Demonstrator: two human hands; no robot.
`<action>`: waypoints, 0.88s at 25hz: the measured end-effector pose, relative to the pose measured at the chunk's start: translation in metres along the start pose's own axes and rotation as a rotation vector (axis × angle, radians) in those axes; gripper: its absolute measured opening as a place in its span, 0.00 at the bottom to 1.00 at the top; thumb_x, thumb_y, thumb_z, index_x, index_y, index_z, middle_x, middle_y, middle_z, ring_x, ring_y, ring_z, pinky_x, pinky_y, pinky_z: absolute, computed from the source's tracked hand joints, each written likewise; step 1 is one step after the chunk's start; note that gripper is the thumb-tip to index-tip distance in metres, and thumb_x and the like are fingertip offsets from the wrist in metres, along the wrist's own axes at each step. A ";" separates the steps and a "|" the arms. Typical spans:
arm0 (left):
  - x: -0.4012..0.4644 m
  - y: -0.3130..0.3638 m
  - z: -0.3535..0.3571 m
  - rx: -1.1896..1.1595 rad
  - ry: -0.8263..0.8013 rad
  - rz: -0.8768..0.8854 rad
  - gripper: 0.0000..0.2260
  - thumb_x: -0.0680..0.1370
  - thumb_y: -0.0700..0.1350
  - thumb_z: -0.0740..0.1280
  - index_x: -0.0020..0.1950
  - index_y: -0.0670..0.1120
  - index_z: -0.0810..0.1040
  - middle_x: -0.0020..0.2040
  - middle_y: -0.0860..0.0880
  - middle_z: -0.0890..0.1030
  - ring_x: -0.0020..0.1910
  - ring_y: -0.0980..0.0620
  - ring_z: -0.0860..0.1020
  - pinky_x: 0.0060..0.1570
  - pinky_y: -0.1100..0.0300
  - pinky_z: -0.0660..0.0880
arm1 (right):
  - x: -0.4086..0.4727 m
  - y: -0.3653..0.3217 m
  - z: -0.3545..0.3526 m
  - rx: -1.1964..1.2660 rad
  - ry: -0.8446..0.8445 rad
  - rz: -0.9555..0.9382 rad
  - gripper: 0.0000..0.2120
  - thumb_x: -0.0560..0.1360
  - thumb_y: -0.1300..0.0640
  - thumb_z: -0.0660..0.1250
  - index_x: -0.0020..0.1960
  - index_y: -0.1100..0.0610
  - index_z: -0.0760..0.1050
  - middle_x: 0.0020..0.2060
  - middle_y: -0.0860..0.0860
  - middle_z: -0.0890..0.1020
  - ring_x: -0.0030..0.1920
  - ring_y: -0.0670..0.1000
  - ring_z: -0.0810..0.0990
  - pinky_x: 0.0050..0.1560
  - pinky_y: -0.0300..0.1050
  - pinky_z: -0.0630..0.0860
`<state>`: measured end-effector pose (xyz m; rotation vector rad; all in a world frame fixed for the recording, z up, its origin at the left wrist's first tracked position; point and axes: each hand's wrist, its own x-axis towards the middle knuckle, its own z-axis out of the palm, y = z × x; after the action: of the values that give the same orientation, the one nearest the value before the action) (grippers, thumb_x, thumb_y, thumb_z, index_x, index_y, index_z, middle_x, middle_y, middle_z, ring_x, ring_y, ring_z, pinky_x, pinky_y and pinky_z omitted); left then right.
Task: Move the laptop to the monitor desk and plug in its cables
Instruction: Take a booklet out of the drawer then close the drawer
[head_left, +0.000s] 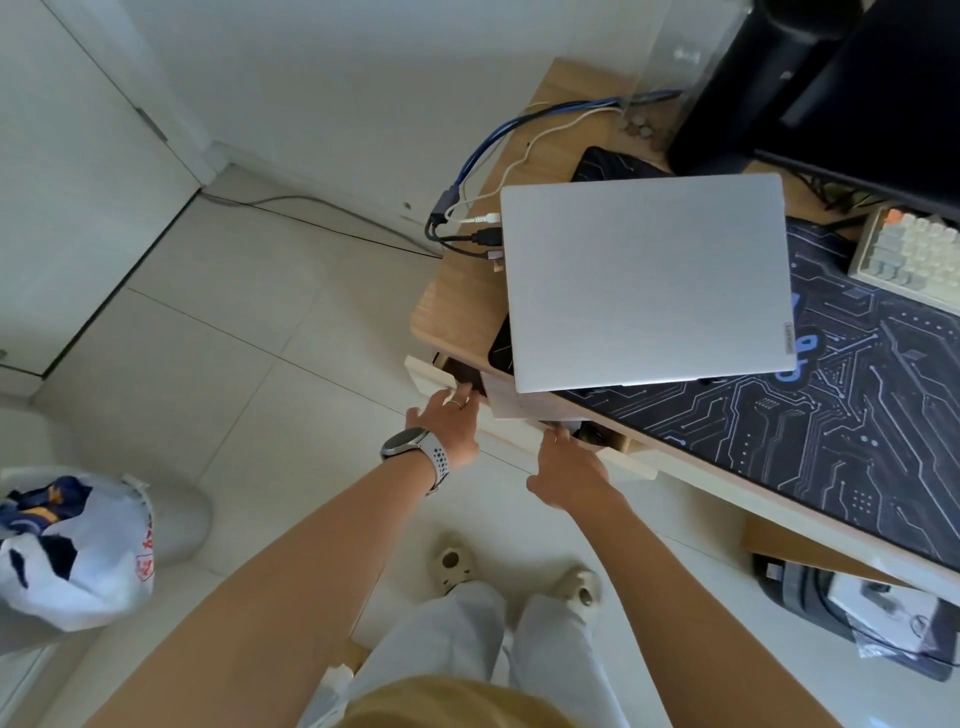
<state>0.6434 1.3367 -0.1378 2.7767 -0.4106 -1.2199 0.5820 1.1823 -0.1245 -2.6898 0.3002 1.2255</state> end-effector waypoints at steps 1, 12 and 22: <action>-0.004 -0.001 0.003 0.014 0.007 -0.007 0.32 0.77 0.42 0.60 0.77 0.49 0.49 0.79 0.54 0.46 0.77 0.48 0.50 0.70 0.40 0.59 | -0.003 0.000 0.003 -0.015 -0.012 -0.016 0.32 0.74 0.55 0.63 0.73 0.62 0.54 0.72 0.57 0.61 0.66 0.59 0.71 0.57 0.52 0.74; -0.065 0.005 0.064 0.211 0.151 -0.120 0.32 0.78 0.45 0.60 0.78 0.46 0.49 0.79 0.49 0.51 0.76 0.48 0.53 0.71 0.40 0.55 | -0.047 -0.004 0.043 -0.230 0.015 -0.206 0.16 0.74 0.56 0.63 0.59 0.60 0.71 0.57 0.54 0.75 0.48 0.55 0.77 0.40 0.46 0.70; -0.094 -0.013 0.081 0.366 0.152 -0.003 0.21 0.79 0.46 0.58 0.71 0.44 0.65 0.71 0.46 0.69 0.73 0.47 0.61 0.72 0.42 0.57 | -0.076 -0.027 0.075 -0.165 -0.052 -0.171 0.13 0.72 0.55 0.65 0.54 0.59 0.74 0.44 0.51 0.72 0.42 0.53 0.73 0.39 0.45 0.71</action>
<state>0.5261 1.3777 -0.1282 3.1466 -0.6771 -1.0116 0.4859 1.2349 -0.1128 -2.7457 -0.0393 1.3184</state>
